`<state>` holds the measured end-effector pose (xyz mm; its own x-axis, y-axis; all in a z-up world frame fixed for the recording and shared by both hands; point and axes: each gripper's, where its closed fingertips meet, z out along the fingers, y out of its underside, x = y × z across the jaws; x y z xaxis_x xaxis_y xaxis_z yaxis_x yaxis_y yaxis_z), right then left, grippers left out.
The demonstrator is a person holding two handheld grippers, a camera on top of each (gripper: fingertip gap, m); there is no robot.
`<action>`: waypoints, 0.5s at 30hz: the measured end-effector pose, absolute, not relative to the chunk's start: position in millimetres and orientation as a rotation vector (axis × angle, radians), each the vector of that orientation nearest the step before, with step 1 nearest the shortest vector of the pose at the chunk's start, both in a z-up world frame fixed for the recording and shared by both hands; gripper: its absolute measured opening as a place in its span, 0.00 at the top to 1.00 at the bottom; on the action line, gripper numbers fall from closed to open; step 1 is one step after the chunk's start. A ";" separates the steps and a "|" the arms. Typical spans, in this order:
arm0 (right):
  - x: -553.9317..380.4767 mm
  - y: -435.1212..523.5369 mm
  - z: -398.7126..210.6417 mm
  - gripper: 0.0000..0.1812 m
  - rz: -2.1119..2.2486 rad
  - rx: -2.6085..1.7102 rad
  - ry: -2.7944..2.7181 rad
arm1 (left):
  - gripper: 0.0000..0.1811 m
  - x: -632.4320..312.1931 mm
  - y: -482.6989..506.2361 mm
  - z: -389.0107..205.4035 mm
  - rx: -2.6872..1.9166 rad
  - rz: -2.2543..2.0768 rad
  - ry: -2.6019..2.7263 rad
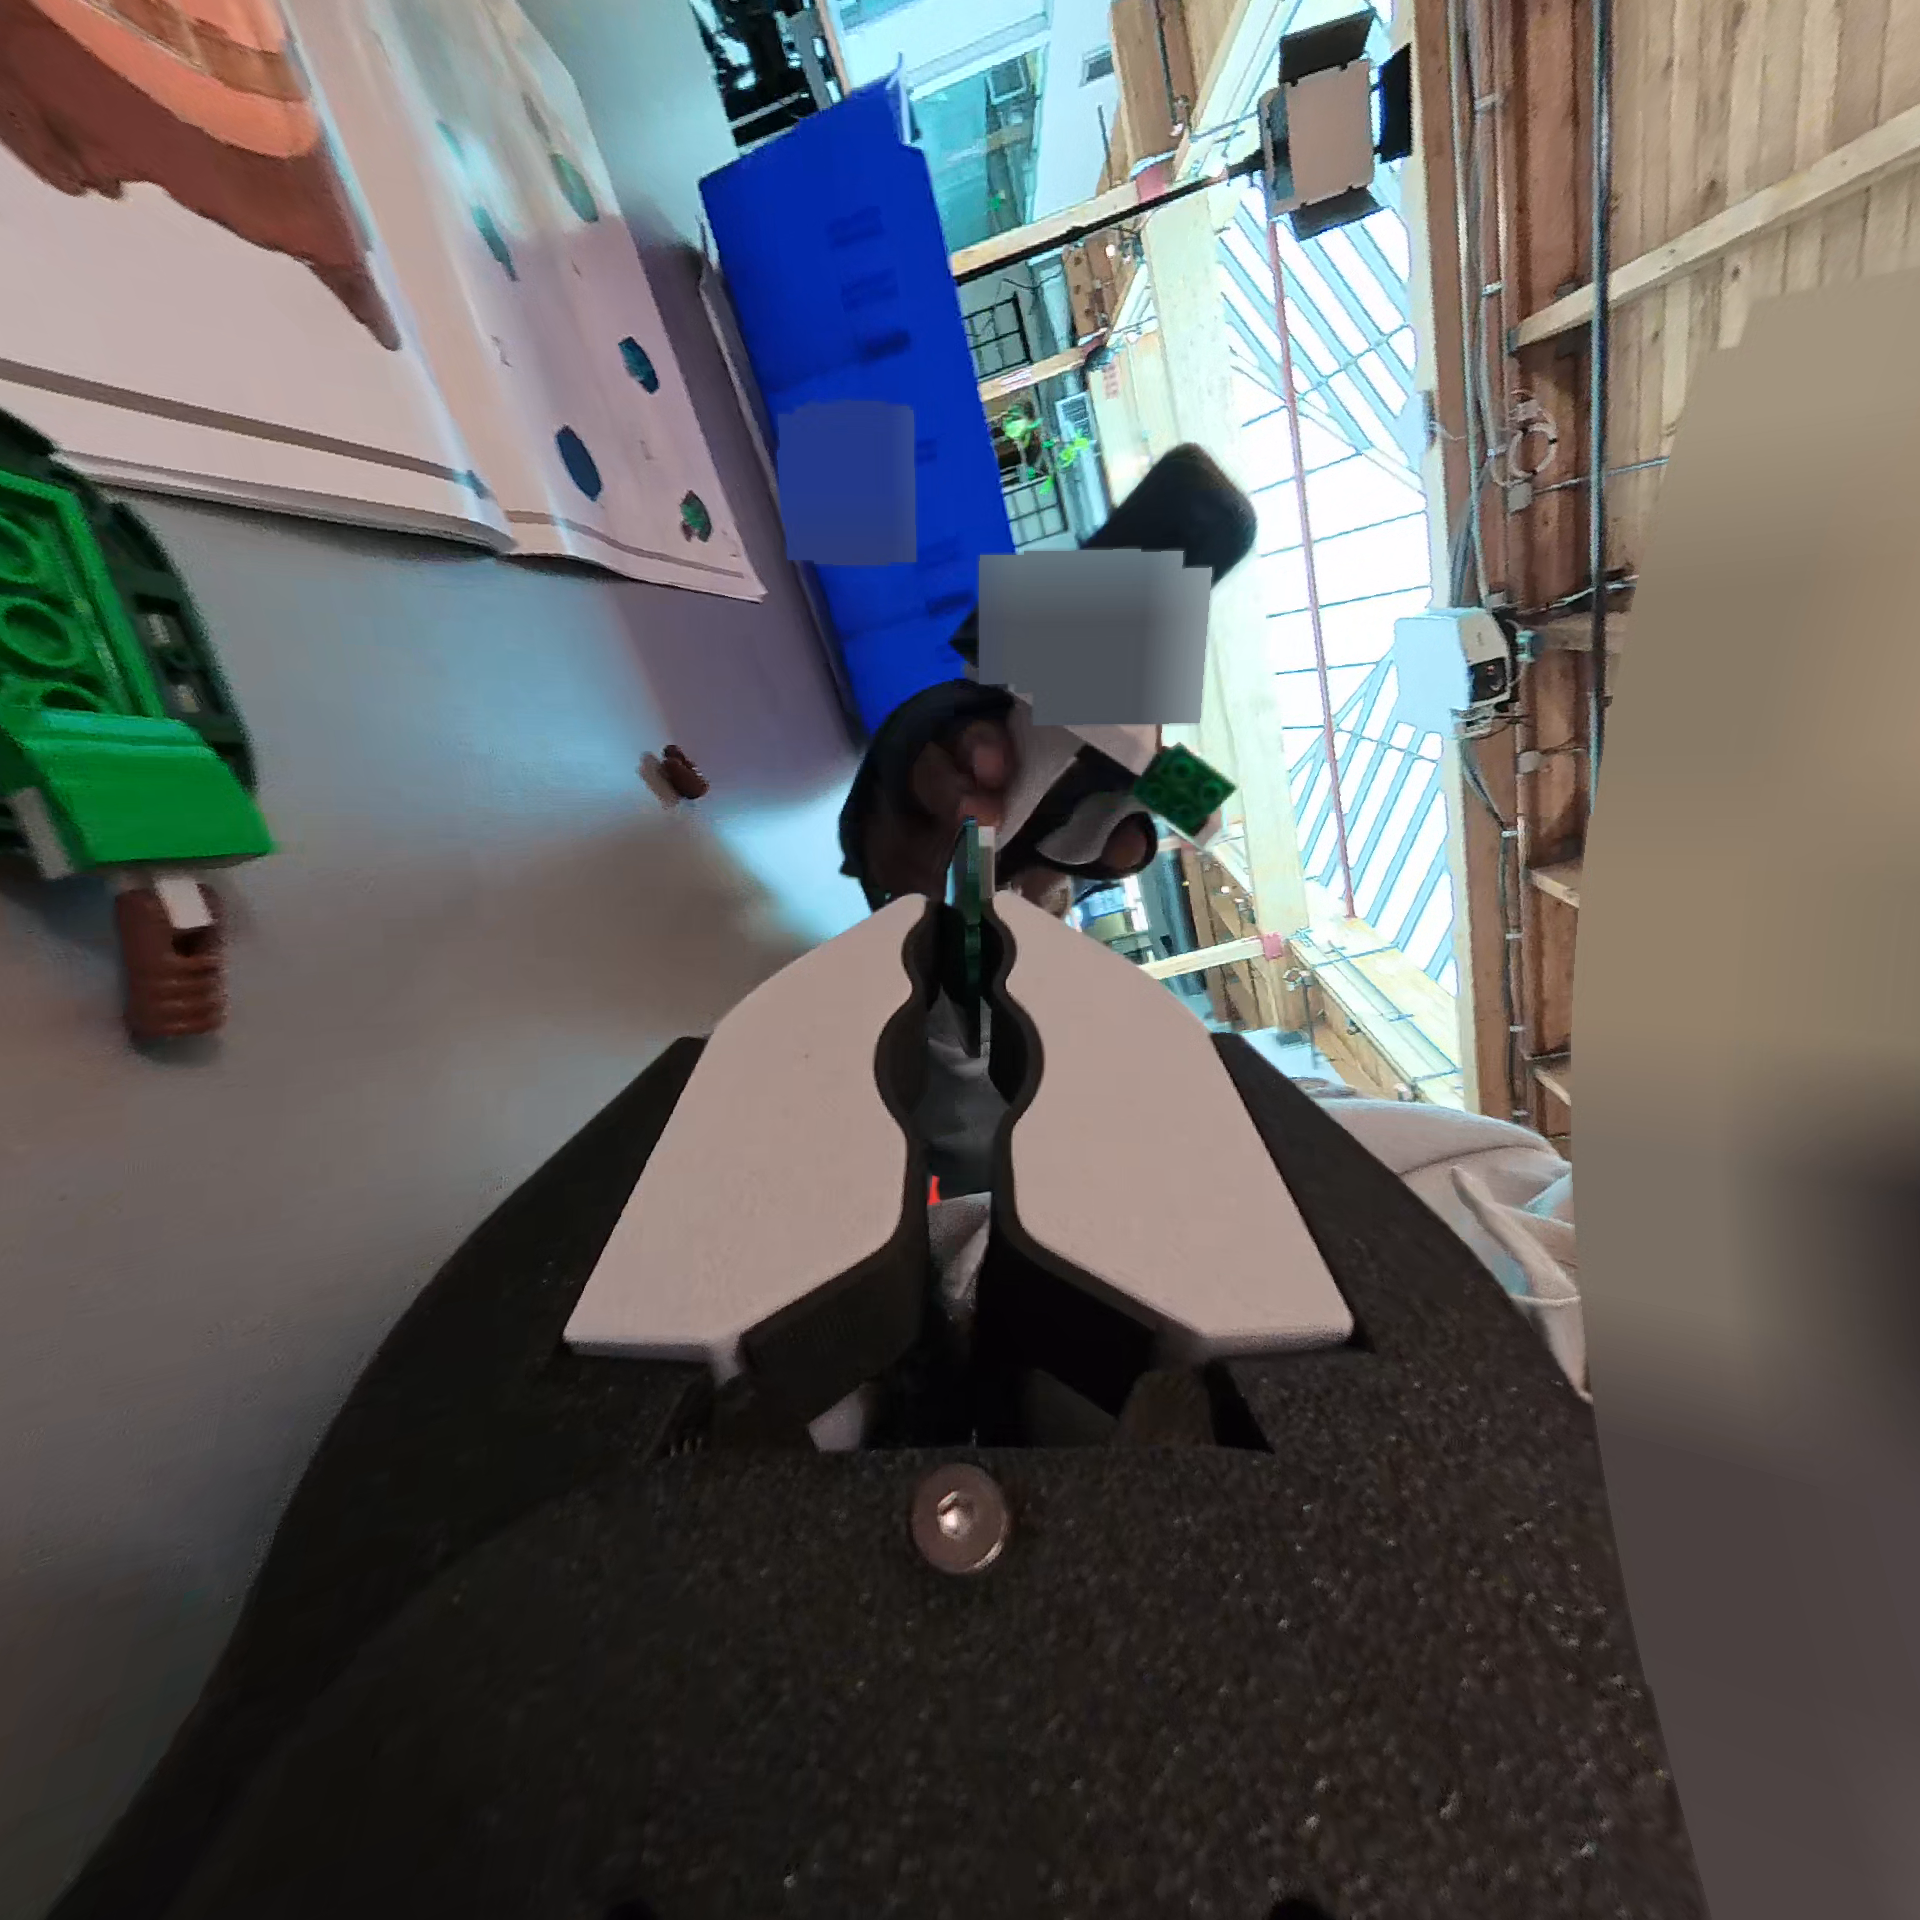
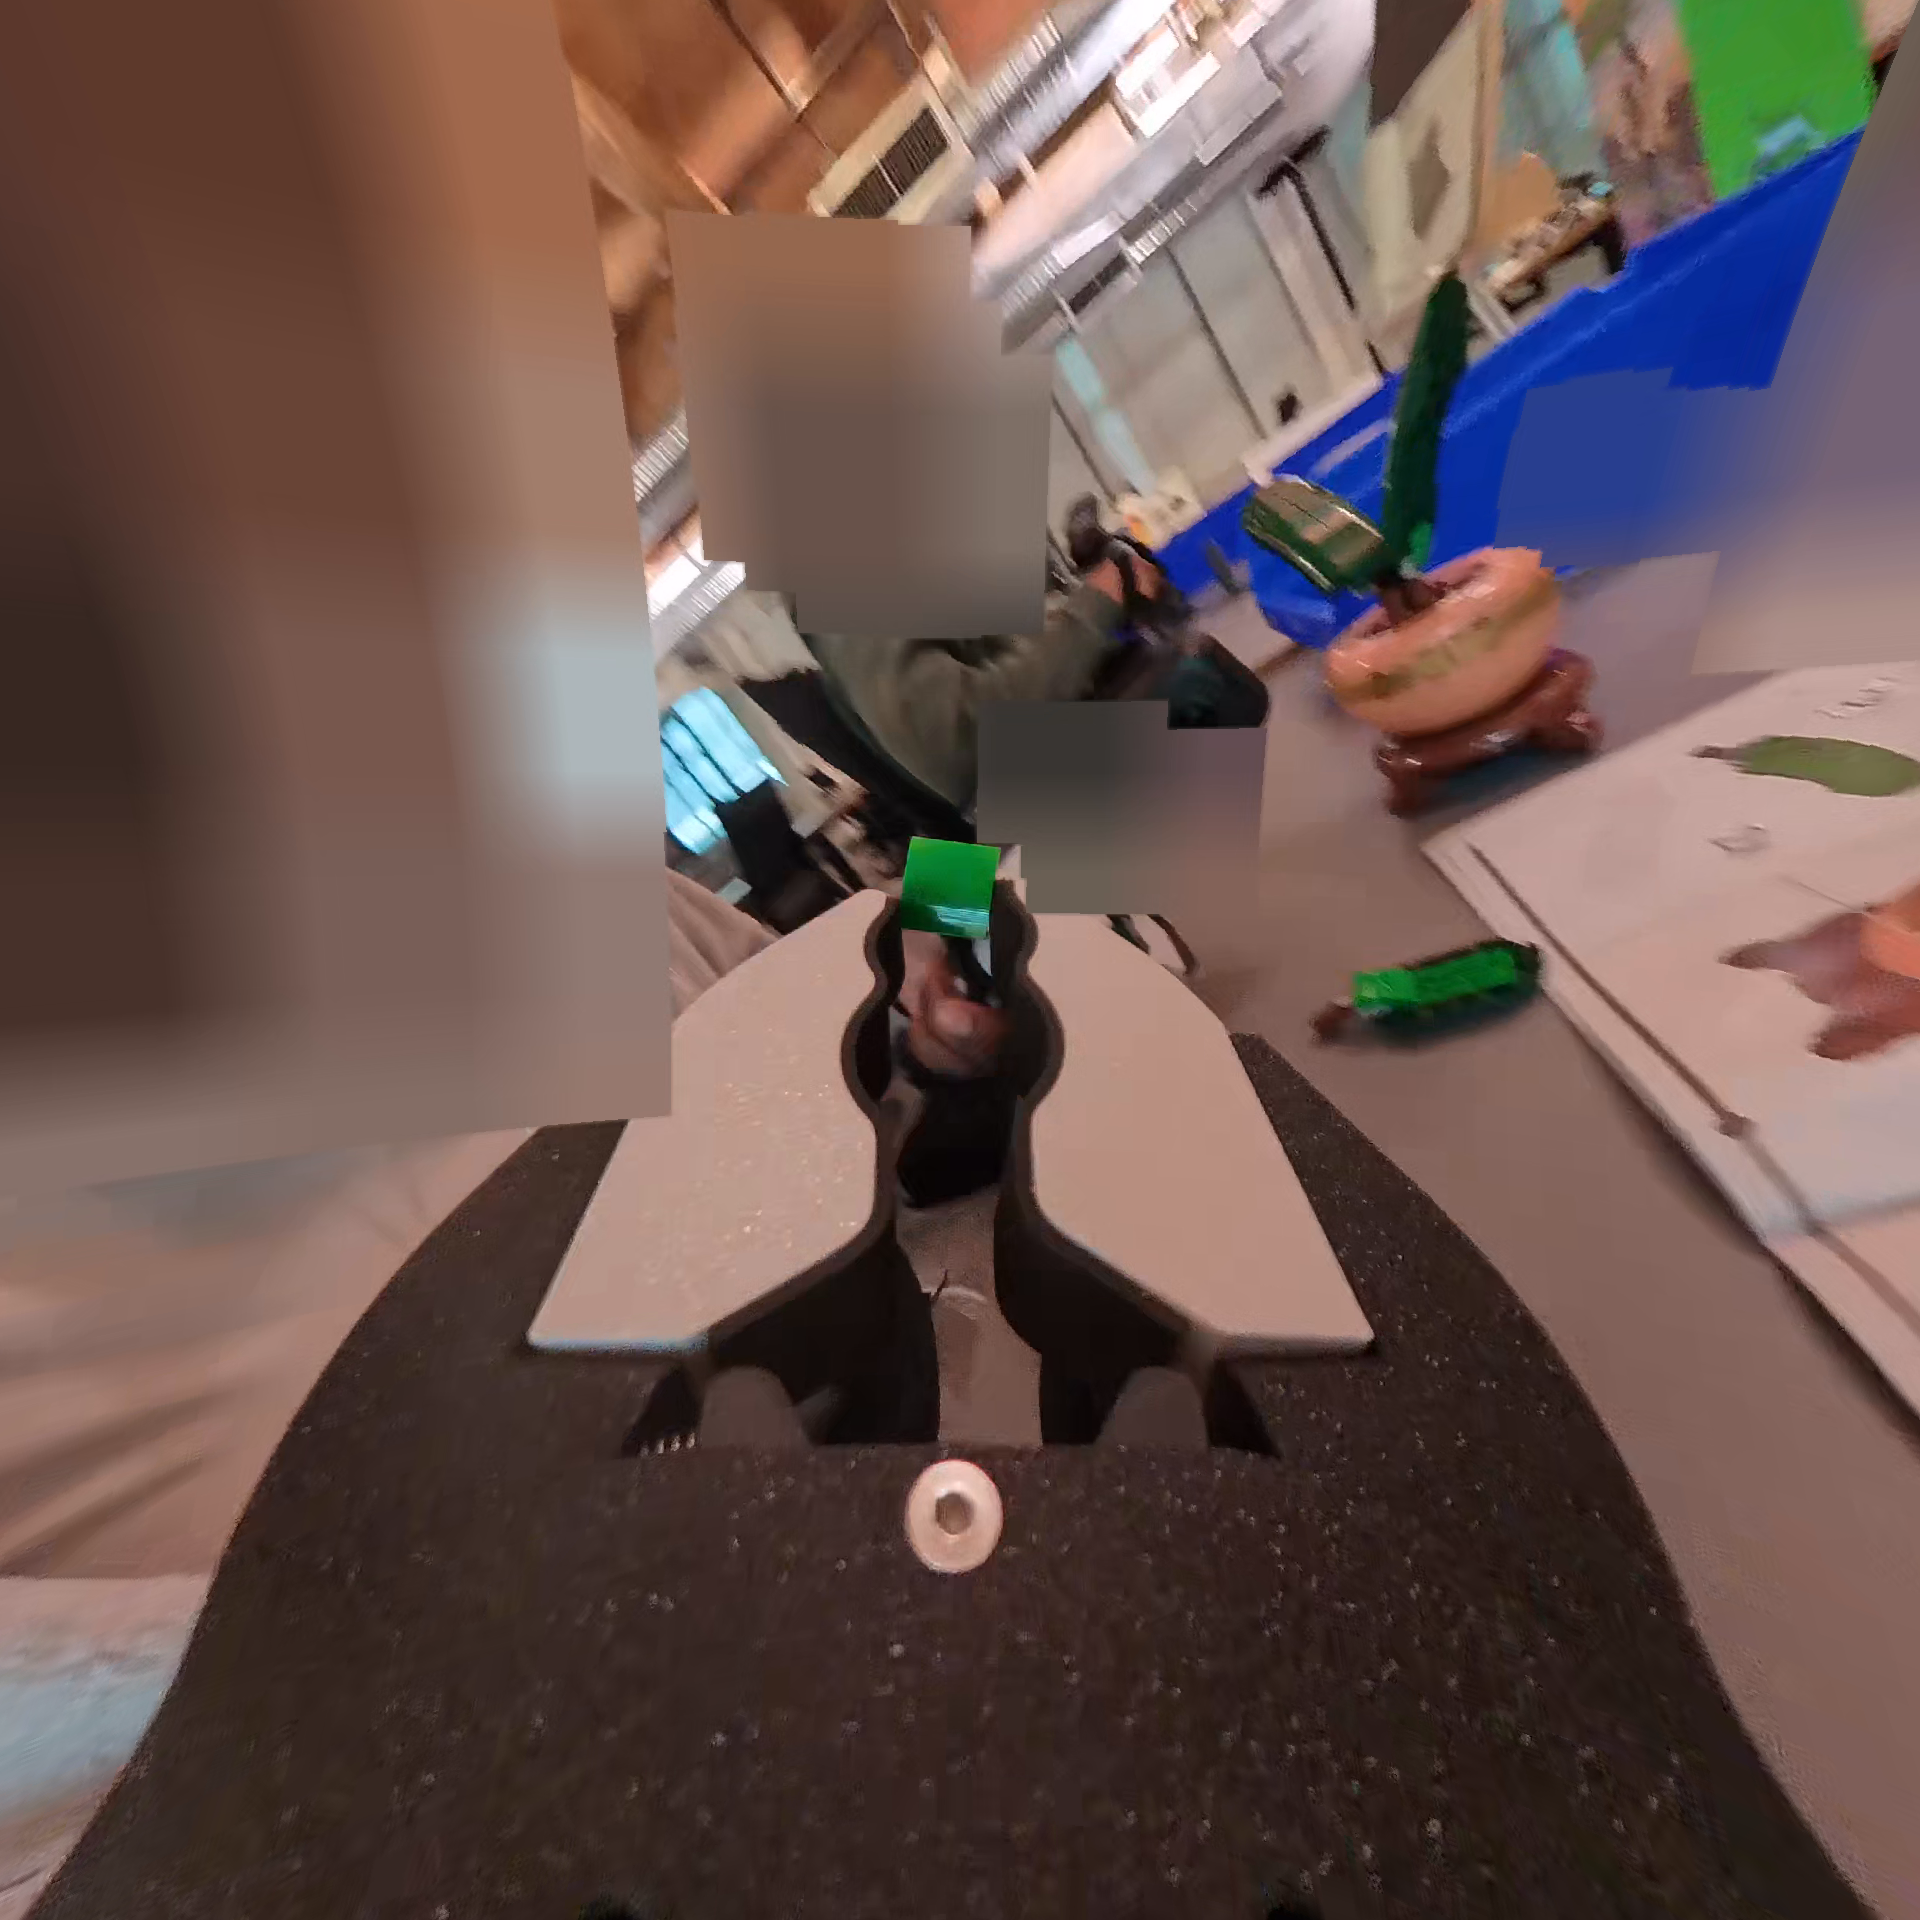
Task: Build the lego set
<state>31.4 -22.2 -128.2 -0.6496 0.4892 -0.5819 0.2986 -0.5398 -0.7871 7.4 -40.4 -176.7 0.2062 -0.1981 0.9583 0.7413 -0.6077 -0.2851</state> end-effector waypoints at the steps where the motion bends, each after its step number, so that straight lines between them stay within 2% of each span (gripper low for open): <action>1: 32.2 -21.7 -122.8 0.92 2.418 -1.238 -1.393 | 0.97 8.5 -40.4 -173.6 -1.684 -1.531 -0.518; 5: 32.8 -22.1 -120.9 0.92 2.456 -1.220 -1.402 | 0.97 12.4 -41.3 -167.2 -1.655 -1.572 -0.514; 15: 24.3 -21.6 -149.5 0.91 1.646 -1.037 -2.081 | 0.97 12.2 -40.7 -175.3 -1.667 -1.628 -0.603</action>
